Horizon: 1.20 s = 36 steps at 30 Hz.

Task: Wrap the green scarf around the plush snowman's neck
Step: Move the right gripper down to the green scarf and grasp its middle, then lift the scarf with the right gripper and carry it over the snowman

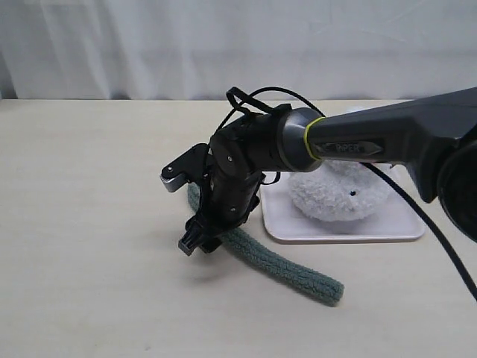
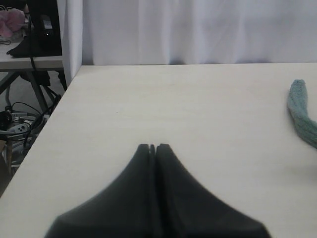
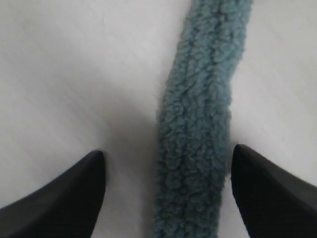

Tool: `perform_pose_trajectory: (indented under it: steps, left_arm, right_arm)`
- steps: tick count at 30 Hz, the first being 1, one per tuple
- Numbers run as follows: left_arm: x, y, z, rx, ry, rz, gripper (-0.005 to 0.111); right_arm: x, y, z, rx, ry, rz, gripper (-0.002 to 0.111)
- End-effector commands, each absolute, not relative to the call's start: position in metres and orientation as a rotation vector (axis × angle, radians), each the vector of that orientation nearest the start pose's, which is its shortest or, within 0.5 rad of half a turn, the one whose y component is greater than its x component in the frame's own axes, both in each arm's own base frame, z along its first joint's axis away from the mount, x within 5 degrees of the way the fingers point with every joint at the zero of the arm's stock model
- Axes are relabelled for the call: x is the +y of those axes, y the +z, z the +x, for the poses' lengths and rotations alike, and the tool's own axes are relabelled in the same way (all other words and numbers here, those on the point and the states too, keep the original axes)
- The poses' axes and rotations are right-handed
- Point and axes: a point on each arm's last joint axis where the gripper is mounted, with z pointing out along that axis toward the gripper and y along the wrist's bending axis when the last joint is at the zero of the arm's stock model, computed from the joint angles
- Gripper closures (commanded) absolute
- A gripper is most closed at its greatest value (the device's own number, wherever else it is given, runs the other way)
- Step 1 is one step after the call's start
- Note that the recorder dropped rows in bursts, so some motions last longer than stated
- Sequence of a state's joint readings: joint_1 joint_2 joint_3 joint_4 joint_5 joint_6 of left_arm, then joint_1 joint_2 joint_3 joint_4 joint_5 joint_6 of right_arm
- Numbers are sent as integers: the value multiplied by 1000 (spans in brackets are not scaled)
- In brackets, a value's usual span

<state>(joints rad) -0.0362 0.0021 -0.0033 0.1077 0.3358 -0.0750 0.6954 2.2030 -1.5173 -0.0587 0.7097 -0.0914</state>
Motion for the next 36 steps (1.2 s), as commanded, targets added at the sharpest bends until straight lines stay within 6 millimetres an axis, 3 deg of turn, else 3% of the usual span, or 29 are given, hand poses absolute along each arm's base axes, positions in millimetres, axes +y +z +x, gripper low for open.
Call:
perform_pose_trajectory:
  steps: [1,6,16,21,29,32,36]
  left_arm:
    - [1,184,54,1805,20,28,107]
    - [1,184,54,1805,20,28,107]
    - [1,184,54,1805,20,28,107]
    - [1,184,54,1805,20,28,107]
    - [1,184,54,1805,20,28,107]
    - [1,184,54,1805,20,28,107]
    - [1,184,54,1805,20,28,107]
  right_arm:
    - [278,113,343,2638,31,-1188,41]
    - [274,110,342,2658,-19,-1226,51]
    - [273,110,343,2639,-47,-1247,102]
    - [278,120,341,2604,-32,-1249,104]
    - [287,187,322,2433,-77,-1290,104]
    - [274,238,310,2364,-245,-1229,104]
    - [259,290,287,2294,-364,-1206,104]
